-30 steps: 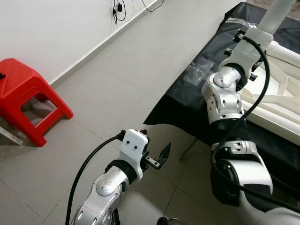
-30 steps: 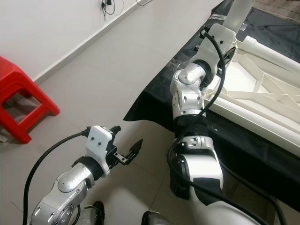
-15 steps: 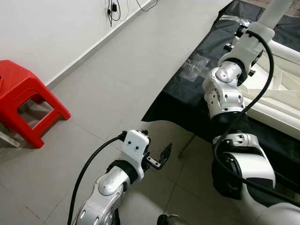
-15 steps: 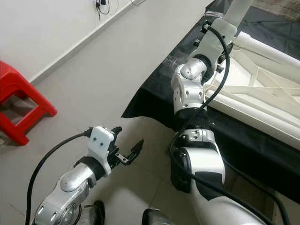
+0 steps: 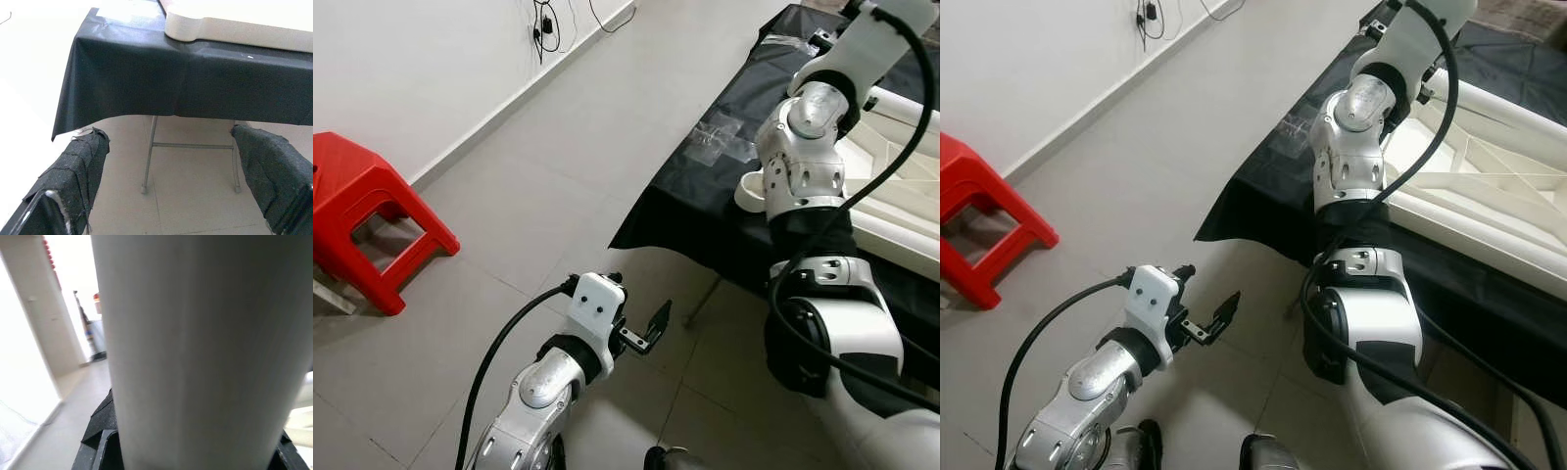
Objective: Building children table
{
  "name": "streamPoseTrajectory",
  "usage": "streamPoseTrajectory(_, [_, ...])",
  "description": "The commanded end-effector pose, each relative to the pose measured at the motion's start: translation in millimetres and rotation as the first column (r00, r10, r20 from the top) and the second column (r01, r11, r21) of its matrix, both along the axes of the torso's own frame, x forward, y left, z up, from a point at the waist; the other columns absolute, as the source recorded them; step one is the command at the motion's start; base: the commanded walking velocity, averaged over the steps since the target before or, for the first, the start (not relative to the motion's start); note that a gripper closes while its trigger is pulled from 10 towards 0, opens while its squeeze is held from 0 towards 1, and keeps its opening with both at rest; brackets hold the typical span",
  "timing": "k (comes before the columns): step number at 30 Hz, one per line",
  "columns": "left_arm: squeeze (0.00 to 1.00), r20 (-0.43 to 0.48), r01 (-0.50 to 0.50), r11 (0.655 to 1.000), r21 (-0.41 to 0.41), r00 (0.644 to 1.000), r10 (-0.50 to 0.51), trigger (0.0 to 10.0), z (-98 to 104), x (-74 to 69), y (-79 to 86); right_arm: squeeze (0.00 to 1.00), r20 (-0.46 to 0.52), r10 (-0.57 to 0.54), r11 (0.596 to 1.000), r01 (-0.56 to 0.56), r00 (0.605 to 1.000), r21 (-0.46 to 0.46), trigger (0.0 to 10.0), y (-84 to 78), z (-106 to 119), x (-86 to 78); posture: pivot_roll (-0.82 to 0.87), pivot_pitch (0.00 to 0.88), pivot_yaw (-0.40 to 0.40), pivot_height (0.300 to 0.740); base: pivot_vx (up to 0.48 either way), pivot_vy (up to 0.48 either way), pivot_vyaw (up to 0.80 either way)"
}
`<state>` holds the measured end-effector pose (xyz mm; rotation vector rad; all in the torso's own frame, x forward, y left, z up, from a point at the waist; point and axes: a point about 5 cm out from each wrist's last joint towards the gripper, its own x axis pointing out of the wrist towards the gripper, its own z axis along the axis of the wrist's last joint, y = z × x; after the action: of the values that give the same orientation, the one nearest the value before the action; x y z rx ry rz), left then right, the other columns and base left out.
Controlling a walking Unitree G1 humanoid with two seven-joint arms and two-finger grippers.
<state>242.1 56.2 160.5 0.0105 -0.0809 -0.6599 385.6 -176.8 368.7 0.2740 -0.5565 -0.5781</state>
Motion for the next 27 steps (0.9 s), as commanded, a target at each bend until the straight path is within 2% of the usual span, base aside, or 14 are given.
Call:
streamPoseTrajectory(1, [1.00,0.013,-0.004,1.000,0.009,1.000,0.004,10.0,1.9,1.6,-1.4,0.00,-0.002,0.167,0.986,-0.167,0.986,0.013,10.0,8.6,-8.1,3.0,0.07,0.165,-0.084,0.740,0.000,0.000,0.00])
streamPoseTrajectory(2, [1.00,0.021,-0.010,1.000,0.006,1.000,0.010,10.0,4.4,3.2,-0.7,0.00,0.003,0.244,0.970,-0.244,0.970,0.014,10.0,13.2,-11.1,3.7,0.07,0.165,-0.084,0.740,0.000,0.000,0.00])
streamPoseTrajectory(3, [1.00,0.021,-0.010,1.000,0.006,1.000,0.010,10.0,4.4,3.2,-0.7,0.00,0.003,0.244,0.970,-0.244,0.970,0.014,10.0,13.2,-11.1,3.7,0.07,0.165,-0.084,0.740,0.000,0.000,0.00])
streamPoseTrajectory(4, [1.00,0.050,-0.027,0.999,0.027,0.998,0.025,10.0,9.3,8.3,0.8,0.00,0.001,0.367,0.930,-0.367,0.930,0.030,10.0,19.8,-20.5,2.3,0.07,0.162,-0.082,0.740,0.000,0.000,0.00])
streamPoseTrajectory(5, [1.00,0.050,-0.027,0.999,0.027,0.998,0.025,10.0,9.3,8.3,0.8,0.00,0.001,0.367,0.930,-0.367,0.930,0.030,10.0,19.8,-20.5,2.3,0.07,0.162,-0.082,0.740,0.000,0.000,0.00])
streamPoseTrajectory(6, [1.00,0.072,-0.039,0.998,0.044,0.997,0.036,10.0,12.7,11.9,1.8,0.00,0.005,0.447,0.893,-0.447,0.894,0.040,10.0,24.6,-26.7,0.6,0.07,0.162,-0.082,0.740,0.000,0.000,0.00])
streamPoseTrajectory(7, [1.00,0.142,-0.075,0.992,0.098,0.988,0.061,10.0,24.0,24.9,3.3,0.00,-0.009,0.559,0.829,-0.558,0.829,0.024,10.0,27.8,-46.0,-9.9,0.06,0.152,-0.079,0.740,0.000,0.000,0.00])
streamPoseTrajectory(8, [1.00,0.142,-0.075,0.992,0.098,0.988,0.061,10.0,24.0,24.9,3.3,0.00,-0.009,0.559,0.829,-0.558,0.829,0.024,10.0,27.8,-46.0,-9.9,0.06,0.152,-0.079,0.740,0.000,0.000,0.00])
streamPoseTrajectory(9, [0.00,0.162,-0.082,0.991,0.105,0.985,0.064,10.0,29.4,30.5,3.2,0.00,-0.023,0.602,0.798,-0.602,0.798,0.019,10.0,29.1,-55.3,-16.2,0.06,0.152,-0.079,0.740,0.000,0.000,0.00])
streamPoseTrajectory(18, [0.00,0.199,-0.117,0.982,0.150,0.976,0.086,10.0,36.7,50.1,2.2,0.00,-0.059,0.716,0.697,-0.717,0.696,0.011,10.0,37.5,-93.4,-46.6,0.05,0.141,-0.067,0.740,0.000,0.000,0.00])
streamPoseTrajectory(19, [0.00,0.171,-0.110,0.980,0.163,0.982,0.081,10.0,31.1,53.2,1.6,0.00,-0.077,0.760,0.648,-0.762,0.645,0.014,10.0,41.0,-101.0,-60.8,0.05,0.141,-0.064,0.740,0.000,0.000,0.00])
streamPoseTrajectory(22, [0.00,0.168,-0.108,0.980,0.165,0.982,0.079,10.0,30.3,53.5,1.7,0.00,-0.077,0.767,0.640,-0.768,0.637,0.016,10.0,41.5,-101.3,-62.6,0.05,0.141,-0.064,0.740,0.000,0.000,0.00])
streamPoseTrajectory(26, [0.00,0.167,-0.092,0.981,0.173,0.984,0.063,10.0,27.0,54.7,3.3,0.00,-0.081,0.819,0.570,-0.821,0.568,0.000,10.0,51.5,-101.4,-73.8,0.04,0.143,-0.063,0.740,0.000,0.000,0.00])
streamPoseTrajectory(27, [0.00,0.167,-0.092,0.981,0.173,0.984,0.063,10.0,27.0,54.7,3.3,0.00,-0.081,0.819,0.570,-0.821,0.568,0.000,10.0,51.5,-101.4,-73.8,0.04,0.143,-0.063,0.740,0.000,0.000,0.00])
